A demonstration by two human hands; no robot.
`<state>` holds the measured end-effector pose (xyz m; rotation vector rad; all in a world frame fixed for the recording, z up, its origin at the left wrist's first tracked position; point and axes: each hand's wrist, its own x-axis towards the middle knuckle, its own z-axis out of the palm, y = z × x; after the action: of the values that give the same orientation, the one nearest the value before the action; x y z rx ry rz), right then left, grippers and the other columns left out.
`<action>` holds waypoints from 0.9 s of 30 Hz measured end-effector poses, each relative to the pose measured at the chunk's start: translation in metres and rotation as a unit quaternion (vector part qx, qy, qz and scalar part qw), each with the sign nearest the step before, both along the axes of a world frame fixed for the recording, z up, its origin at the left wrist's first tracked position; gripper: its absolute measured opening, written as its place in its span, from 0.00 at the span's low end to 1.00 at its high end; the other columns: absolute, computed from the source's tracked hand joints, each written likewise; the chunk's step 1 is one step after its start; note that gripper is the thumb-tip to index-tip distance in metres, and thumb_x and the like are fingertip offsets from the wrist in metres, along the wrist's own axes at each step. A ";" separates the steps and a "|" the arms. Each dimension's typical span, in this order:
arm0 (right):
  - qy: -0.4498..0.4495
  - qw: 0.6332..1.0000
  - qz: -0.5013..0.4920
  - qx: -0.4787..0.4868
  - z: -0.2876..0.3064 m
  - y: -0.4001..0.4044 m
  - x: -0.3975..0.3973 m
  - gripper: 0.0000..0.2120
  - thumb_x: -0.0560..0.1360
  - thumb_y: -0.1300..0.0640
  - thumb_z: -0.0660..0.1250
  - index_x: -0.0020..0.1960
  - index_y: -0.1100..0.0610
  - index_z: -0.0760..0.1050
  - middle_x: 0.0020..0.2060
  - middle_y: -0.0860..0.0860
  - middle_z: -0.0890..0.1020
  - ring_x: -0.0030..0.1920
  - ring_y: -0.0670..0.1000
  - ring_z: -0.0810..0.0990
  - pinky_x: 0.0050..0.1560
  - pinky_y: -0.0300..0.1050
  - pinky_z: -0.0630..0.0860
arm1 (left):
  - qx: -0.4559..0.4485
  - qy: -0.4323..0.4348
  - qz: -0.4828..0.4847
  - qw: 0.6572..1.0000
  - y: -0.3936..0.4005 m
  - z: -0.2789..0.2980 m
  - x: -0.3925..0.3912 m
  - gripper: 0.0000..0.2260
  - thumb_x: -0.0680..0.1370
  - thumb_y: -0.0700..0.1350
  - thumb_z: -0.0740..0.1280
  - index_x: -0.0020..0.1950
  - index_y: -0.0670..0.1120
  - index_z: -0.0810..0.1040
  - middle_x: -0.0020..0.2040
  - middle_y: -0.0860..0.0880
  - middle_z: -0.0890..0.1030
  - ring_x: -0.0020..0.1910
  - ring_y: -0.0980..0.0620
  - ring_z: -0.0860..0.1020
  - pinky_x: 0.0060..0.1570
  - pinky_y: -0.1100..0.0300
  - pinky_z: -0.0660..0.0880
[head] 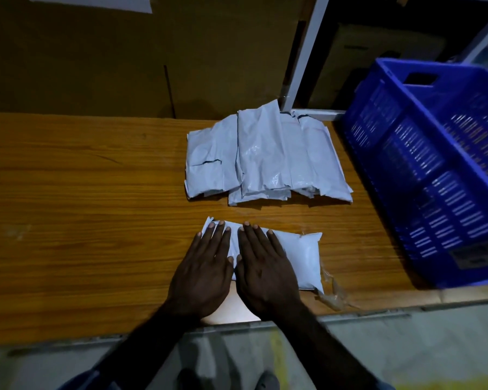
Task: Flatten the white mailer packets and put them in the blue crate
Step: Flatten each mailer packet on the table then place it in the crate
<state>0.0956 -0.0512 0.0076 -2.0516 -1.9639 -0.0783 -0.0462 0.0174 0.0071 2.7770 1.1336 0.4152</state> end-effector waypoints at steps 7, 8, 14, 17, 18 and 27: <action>0.019 1.000 0.009 -0.022 0.006 0.002 0.003 0.25 0.83 0.54 0.50 0.76 0.64 0.64 0.75 0.60 0.65 0.77 0.56 0.60 0.76 0.56 0.57 | -0.006 0.022 0.009 1.000 0.000 0.000 0.002 0.25 0.82 0.49 0.49 0.76 0.38 0.64 0.76 0.40 0.63 0.77 0.44 0.58 0.72 0.47 0.55; 0.028 0.999 0.010 -0.026 0.010 0.002 0.003 0.25 0.83 0.54 0.49 0.75 0.65 0.64 0.75 0.60 0.65 0.77 0.57 0.61 0.76 0.56 0.58 | -0.010 0.019 0.012 1.000 0.000 0.001 0.002 0.26 0.81 0.49 0.49 0.75 0.38 0.65 0.76 0.40 0.64 0.77 0.43 0.59 0.72 0.48 0.54; -0.021 1.000 -0.018 -0.003 0.024 -0.001 0.024 0.28 0.74 0.55 0.53 0.67 0.70 0.73 0.67 0.66 0.74 0.69 0.65 0.72 0.72 0.60 0.63 | -0.004 0.001 -0.025 1.000 0.012 0.017 0.025 0.24 0.82 0.49 0.49 0.75 0.38 0.66 0.75 0.42 0.66 0.77 0.45 0.60 0.74 0.45 0.53; -0.009 0.999 -0.024 -0.035 0.016 -0.010 0.023 0.30 0.72 0.56 0.53 0.69 0.70 0.70 0.70 0.66 0.71 0.72 0.64 0.68 0.73 0.61 0.63 | -0.020 0.023 -0.025 0.999 0.013 0.011 0.031 0.25 0.82 0.50 0.47 0.75 0.40 0.67 0.75 0.43 0.67 0.76 0.46 0.61 0.73 0.46 0.53; -0.005 0.999 -0.026 -0.041 0.012 -0.012 0.023 0.29 0.73 0.56 0.53 0.71 0.69 0.68 0.71 0.65 0.69 0.74 0.63 0.66 0.75 0.59 0.60 | -0.026 0.030 -0.027 0.999 0.012 0.008 0.031 0.25 0.83 0.50 0.46 0.74 0.40 0.68 0.74 0.43 0.68 0.76 0.47 0.62 0.73 0.46 0.53; 0.005 0.999 -0.045 -0.009 0.003 -0.011 0.018 0.23 0.83 0.55 0.52 0.73 0.66 0.68 0.73 0.62 0.68 0.76 0.59 0.63 0.76 0.56 0.58 | -0.030 0.045 -0.018 0.998 0.010 0.001 0.028 0.29 0.83 0.54 0.38 0.77 0.44 0.64 0.77 0.46 0.63 0.78 0.49 0.57 0.74 0.43 0.51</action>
<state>0.1139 -0.0620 0.0109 -2.1470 -1.8721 -0.0691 -0.0178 0.0271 0.0084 2.7842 1.0925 0.2505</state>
